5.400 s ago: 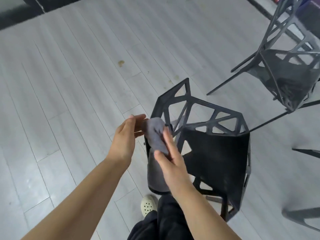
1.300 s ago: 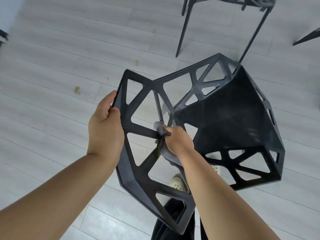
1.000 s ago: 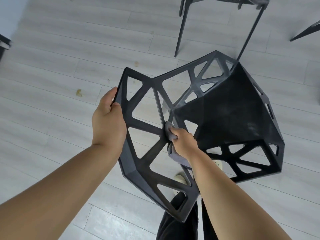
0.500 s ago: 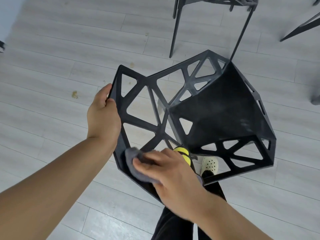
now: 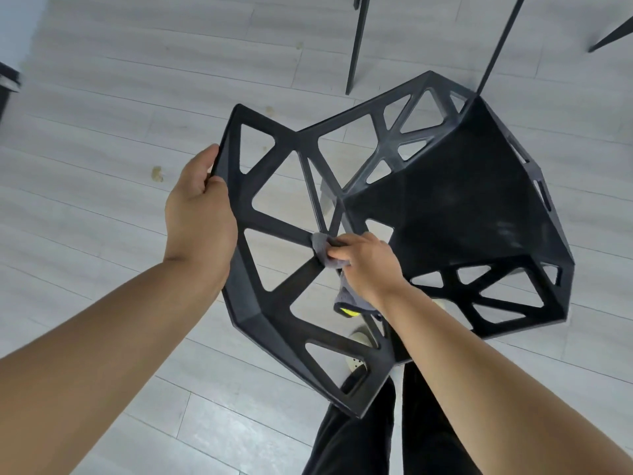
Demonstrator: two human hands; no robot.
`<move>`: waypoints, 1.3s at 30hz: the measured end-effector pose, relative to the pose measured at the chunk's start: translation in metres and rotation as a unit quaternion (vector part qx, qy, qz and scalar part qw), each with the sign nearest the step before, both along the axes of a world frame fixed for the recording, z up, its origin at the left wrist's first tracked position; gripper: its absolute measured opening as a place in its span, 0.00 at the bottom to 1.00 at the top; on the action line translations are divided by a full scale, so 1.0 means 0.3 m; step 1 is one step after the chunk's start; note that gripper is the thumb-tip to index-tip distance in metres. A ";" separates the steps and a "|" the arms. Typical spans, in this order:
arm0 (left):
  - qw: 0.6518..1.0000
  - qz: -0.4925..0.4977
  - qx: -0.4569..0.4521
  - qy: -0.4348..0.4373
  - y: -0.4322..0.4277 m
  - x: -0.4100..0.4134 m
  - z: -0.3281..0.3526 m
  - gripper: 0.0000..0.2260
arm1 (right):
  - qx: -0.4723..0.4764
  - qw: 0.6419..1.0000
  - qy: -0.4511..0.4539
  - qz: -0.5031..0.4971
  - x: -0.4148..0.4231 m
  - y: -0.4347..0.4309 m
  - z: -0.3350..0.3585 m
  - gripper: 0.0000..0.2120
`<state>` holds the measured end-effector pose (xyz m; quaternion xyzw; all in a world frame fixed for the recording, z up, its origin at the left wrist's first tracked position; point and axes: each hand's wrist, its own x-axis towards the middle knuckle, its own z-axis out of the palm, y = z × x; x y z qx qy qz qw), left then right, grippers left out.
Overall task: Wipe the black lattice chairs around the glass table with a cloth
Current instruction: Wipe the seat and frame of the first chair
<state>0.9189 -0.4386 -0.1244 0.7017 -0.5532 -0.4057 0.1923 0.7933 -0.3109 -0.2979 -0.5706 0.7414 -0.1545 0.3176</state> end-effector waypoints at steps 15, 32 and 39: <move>1.000 -0.011 -0.013 -0.006 0.008 -0.010 0.001 0.21 | 0.196 0.960 -0.164 0.116 -0.122 0.291 0.096 0.22; 1.000 -0.008 -0.002 -0.025 0.025 -0.027 0.047 0.23 | 0.055 0.956 -0.288 0.007 0.058 0.412 0.432 0.23; 1.000 -0.010 0.010 -0.022 0.023 -0.025 0.045 0.22 | 0.004 0.954 -0.246 -0.174 -0.056 0.120 0.259 0.23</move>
